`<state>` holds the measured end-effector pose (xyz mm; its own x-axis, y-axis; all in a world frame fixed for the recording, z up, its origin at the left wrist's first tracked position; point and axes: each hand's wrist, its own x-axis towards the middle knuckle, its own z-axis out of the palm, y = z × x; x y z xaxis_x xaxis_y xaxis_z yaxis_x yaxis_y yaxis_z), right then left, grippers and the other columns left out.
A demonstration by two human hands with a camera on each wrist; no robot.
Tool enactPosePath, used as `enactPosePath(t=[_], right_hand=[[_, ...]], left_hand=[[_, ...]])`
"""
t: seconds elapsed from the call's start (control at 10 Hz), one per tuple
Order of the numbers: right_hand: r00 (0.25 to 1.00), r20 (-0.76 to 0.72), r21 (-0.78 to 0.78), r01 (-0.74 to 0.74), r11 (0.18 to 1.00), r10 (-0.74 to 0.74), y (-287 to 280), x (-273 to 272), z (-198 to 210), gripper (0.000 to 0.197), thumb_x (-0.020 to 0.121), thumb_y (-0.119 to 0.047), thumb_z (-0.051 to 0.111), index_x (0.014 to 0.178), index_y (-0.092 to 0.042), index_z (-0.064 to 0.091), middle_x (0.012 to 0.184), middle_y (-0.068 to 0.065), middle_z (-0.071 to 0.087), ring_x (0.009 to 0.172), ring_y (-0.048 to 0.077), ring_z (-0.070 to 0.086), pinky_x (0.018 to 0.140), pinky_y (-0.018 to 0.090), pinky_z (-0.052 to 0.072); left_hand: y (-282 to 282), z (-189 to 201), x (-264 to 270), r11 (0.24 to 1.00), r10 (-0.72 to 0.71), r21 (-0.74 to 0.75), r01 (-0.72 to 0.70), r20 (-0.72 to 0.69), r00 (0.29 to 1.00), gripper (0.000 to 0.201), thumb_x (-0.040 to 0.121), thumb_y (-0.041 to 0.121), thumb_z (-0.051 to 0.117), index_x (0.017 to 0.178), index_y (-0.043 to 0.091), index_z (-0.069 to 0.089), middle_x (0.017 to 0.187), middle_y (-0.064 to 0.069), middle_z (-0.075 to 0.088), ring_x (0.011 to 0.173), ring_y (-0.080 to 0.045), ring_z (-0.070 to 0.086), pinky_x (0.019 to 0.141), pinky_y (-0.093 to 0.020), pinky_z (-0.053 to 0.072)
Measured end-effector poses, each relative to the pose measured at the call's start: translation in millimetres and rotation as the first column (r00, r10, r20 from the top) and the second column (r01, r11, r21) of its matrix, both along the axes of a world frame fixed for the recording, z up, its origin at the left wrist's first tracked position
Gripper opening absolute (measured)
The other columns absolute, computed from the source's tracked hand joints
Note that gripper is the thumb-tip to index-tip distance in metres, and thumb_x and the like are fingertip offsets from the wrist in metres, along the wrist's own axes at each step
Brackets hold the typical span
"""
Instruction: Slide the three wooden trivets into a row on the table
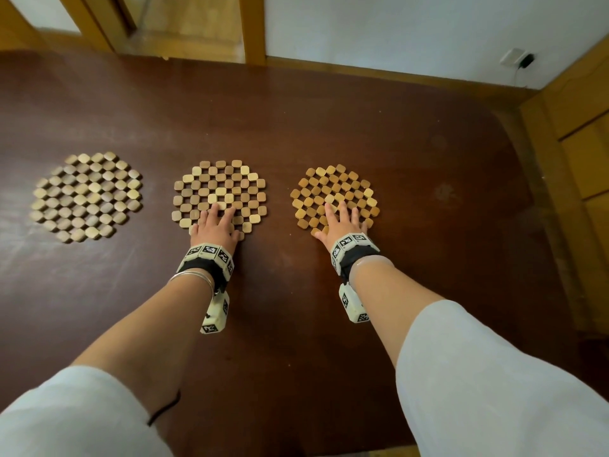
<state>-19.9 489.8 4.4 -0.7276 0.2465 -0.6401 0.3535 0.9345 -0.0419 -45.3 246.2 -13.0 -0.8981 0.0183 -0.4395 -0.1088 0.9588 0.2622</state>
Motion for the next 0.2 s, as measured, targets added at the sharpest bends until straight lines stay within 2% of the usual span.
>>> enactPosePath(t=[0.2], right_hand=[[0.998,-0.042,0.026,-0.034,0.999,0.035,-17,14,18,0.069,0.1,-0.042,0.042,0.155,-0.024,0.005,0.165,0.0,0.003,0.151,0.028,-0.002,0.122,0.05,0.007]], left_hand=[[-4,19,6,0.998,-0.061,0.024,0.06,0.016,0.998,0.058,0.097,0.03,0.042,0.15,0.027,0.019,0.162,0.001,0.009,0.15,-0.021,0.005,0.122,-0.047,0.01]])
